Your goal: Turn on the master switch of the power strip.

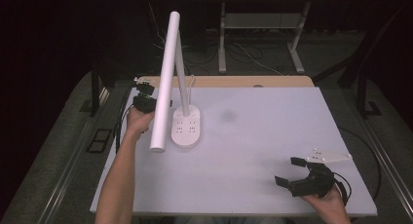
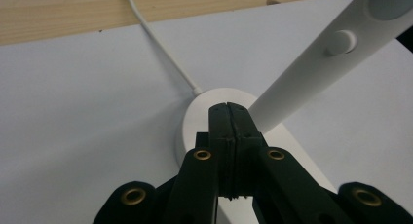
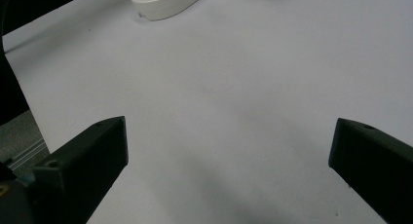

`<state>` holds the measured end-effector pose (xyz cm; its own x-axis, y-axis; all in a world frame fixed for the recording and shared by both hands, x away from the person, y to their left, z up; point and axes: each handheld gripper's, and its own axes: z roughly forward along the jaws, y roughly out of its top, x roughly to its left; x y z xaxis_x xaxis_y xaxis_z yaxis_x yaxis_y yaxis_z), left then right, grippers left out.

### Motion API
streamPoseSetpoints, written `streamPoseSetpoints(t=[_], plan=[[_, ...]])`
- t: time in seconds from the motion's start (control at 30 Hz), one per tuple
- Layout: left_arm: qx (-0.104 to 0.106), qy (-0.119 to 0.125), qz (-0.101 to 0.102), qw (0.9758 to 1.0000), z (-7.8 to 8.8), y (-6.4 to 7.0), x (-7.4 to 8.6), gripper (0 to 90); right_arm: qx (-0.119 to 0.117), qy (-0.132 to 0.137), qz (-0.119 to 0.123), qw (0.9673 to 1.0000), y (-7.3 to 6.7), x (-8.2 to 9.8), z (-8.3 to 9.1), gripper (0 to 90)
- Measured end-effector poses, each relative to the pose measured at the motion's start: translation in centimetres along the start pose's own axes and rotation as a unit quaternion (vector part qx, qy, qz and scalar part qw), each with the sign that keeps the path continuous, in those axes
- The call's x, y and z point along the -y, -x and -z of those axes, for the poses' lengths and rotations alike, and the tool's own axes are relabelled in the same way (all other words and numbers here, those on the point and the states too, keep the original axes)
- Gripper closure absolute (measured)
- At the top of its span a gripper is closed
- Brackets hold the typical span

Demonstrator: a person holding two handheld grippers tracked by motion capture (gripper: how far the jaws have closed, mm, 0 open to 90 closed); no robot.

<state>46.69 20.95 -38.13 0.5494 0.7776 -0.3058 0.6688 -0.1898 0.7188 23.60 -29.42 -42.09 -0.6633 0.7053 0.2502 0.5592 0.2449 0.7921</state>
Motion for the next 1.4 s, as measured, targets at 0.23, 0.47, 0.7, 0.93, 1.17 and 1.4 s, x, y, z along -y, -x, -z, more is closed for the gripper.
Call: streamPoseSetpoints(t=[0.23,0.47,0.7,0.93,1.17,1.4], plan=[[-0.003,0.001,0.006,1.0000,-0.6,0.0,0.0,90.0,0.000,0.000,0.000,1.0000,0.0,0.0,0.0,0.2],[-0.009,-0.009,0.010,0.9999,-1.3,-0.1,0.3,90.0,0.000,0.000,0.001,1.0000,0.0,0.0,0.1,0.3],[-0.008,-0.022,0.012,0.9997,-2.2,0.0,0.6,90.0,0.001,0.000,0.000,1.0000,0.0,0.0,0.1,0.2],[-0.014,-0.038,0.005,0.9992,-2.9,0.4,0.8,90.0,0.001,0.000,0.000,1.0000,0.0,0.0,0.1,0.3],[-0.016,-0.047,0.000,0.9988,-3.6,0.7,1.0,90.0,0.001,0.000,0.000,1.0000,0.1,0.0,0.1,0.3],[-0.026,-0.049,-0.003,0.9985,-4.0,0.7,1.6,90.0,0.001,-0.001,0.001,1.0000,0.1,0.0,0.0,0.3]])
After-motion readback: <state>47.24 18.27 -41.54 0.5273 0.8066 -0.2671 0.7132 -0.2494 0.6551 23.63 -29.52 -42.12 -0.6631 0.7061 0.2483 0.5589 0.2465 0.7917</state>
